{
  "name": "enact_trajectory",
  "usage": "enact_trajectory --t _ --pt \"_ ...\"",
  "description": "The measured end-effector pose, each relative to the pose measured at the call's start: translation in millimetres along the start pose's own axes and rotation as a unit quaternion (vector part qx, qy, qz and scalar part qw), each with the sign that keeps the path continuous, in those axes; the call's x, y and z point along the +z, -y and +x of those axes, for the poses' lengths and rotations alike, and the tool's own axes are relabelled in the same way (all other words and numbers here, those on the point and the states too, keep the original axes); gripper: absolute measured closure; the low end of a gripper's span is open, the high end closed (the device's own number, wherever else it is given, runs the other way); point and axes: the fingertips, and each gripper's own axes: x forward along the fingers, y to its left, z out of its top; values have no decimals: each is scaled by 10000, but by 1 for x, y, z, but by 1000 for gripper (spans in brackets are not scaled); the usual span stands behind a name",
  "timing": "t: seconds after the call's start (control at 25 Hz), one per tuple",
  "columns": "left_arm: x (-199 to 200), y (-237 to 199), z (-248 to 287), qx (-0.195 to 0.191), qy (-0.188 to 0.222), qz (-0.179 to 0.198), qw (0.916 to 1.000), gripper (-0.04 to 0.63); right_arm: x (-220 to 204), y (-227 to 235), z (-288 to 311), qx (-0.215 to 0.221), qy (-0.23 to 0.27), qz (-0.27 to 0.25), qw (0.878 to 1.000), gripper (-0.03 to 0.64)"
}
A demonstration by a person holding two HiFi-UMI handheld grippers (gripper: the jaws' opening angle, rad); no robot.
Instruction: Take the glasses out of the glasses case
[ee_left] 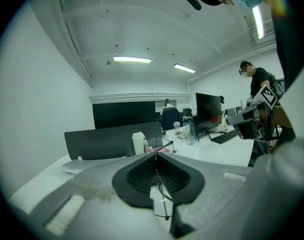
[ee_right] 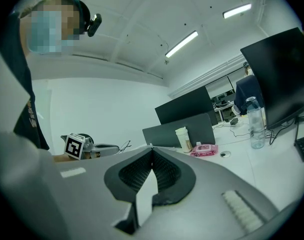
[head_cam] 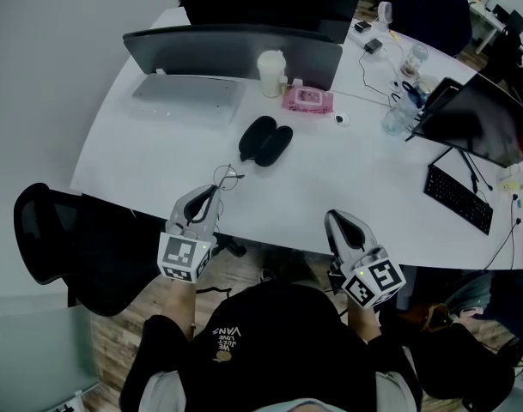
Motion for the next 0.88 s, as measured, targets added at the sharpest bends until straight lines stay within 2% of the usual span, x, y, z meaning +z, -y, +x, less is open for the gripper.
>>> enact_trajectory --t 0.32,0.88 --pt "3 1 -27 79 68 54 9999 586 -4 -12 -1 129 -26 -29 9999 615" --pt "2 19 -50 114 143 -95 9998 586 -10 -20 -5 200 -115 -106 9997 615"
